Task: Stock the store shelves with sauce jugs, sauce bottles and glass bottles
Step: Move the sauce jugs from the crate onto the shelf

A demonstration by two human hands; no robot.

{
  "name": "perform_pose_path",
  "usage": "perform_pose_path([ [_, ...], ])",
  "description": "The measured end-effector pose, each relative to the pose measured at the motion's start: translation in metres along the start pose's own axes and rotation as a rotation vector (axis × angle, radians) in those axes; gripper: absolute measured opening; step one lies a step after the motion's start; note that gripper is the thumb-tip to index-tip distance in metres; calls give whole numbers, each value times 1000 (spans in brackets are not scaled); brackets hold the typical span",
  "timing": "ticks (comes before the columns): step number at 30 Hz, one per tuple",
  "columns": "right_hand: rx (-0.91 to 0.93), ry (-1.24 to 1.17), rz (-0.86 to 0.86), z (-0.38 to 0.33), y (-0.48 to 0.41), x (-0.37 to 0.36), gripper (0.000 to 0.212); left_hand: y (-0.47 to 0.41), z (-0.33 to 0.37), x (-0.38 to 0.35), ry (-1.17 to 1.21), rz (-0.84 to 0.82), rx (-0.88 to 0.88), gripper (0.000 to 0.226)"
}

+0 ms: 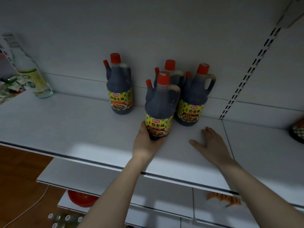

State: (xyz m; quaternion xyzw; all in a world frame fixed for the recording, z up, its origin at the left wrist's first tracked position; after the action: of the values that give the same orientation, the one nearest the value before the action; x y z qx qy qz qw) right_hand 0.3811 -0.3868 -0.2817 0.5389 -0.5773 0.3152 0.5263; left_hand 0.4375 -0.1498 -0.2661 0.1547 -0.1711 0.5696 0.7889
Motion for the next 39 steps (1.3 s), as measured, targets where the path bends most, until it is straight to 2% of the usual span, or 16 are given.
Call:
perform_pose_path([
  [3,7,-1,1,1,-1,0,96,1,1,0,-34,10,-2,73],
  [6,21,3,2,3,-2,-3,87,0,2,0,-72,15,10,75],
  [10,36,-18,-33,3,-2,-1,82,15,4,3,-233,4,78,98],
  [14,62,-49,-50,-9,10,7,78,75,7,27,-515,39,43,87],
  [17,147,-170,-57,-42,33,17,73,130,-12,65,-634,59,37,82],
  [23,442,-183,-106,-159,95,-6,69,250,-77,153,-621,227,282,81],
  [30,759,-99,-345,-345,187,-107,70,437,-181,243,-546,392,602,82],
  [36,883,-26,-563,-481,281,-224,79,600,-285,307,-435,462,855,82],
  [39,894,-13,-660,-523,317,-278,74,653,-325,322,-385,461,931,81],
])
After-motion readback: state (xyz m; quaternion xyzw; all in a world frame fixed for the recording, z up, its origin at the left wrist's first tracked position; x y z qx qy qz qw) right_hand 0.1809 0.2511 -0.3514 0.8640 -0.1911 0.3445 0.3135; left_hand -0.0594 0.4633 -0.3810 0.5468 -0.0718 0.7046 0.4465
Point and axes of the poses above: each hand's wrist, its own y-axis away from the middle knuckle, its own x-axis out of the back of the hand, z = x × y, the point moved 6 cm from there along -y, towards the middle knuckle, and after that the axes turned 12 degrees about -z, right-handed, at the moved point
